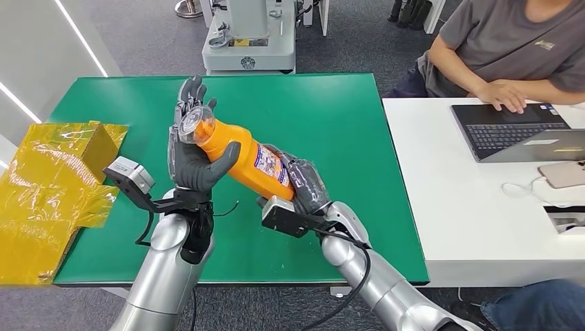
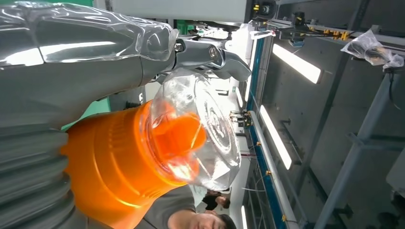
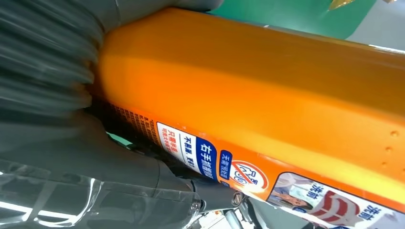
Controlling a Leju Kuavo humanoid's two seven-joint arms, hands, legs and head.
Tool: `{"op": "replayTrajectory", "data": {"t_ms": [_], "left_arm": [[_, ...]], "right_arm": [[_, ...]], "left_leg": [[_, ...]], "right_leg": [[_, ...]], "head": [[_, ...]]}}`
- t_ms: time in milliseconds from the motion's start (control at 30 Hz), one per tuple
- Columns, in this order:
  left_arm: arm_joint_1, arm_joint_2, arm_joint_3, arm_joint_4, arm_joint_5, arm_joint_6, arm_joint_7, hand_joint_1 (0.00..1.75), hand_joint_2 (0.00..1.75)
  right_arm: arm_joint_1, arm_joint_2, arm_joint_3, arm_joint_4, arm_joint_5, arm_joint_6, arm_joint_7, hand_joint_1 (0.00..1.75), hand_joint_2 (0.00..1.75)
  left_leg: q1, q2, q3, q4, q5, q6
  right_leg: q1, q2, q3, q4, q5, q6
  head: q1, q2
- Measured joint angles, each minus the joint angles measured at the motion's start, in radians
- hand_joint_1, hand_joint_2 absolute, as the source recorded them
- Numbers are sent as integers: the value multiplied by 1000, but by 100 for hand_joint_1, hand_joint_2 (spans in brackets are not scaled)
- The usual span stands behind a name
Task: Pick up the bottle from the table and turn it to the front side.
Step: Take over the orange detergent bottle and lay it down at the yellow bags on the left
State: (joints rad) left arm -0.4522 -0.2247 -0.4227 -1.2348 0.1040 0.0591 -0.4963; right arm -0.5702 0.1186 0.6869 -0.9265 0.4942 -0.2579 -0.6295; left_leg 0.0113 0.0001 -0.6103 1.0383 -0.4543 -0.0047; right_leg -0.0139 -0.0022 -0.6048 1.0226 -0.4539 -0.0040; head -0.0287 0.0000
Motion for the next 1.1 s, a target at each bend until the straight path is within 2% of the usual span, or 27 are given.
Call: {"op": "replayTrajectory", "data": {"t_ms": [200,333,600,1033,1100], "left_arm": [[2,0,0,0,0,0,0,0,175],[2,0,0,0,-1,0,0,175,175],[3,10,-8,0,-46,-36,14,175,175],[-4,13,-9,0,-14,-104,25,175,175],[-7,13,-9,0,-16,-105,25,175,175]], "right_arm": [[0,0,3,19,1,8,0,175,175],[0,0,3,27,1,7,0,175,175],[3,0,1,30,-6,-32,-27,175,175],[42,0,-10,-9,-9,-66,-36,175,175],[46,0,-12,-15,-12,-69,-37,153,175]], "left_leg": [[0,0,0,0,0,0],[0,0,0,0,0,0],[0,0,0,0,0,0],[0,0,0,0,0,0],[0,0,0,0,0,0]], "right_leg": [[0,0,0,0,0,0],[0,0,0,0,0,0],[0,0,0,0,0,0],[0,0,0,0,0,0],[0,0,0,0,0,0]], "head": [[0,0],[0,0],[0,0],[0,0],[0,0]]}}
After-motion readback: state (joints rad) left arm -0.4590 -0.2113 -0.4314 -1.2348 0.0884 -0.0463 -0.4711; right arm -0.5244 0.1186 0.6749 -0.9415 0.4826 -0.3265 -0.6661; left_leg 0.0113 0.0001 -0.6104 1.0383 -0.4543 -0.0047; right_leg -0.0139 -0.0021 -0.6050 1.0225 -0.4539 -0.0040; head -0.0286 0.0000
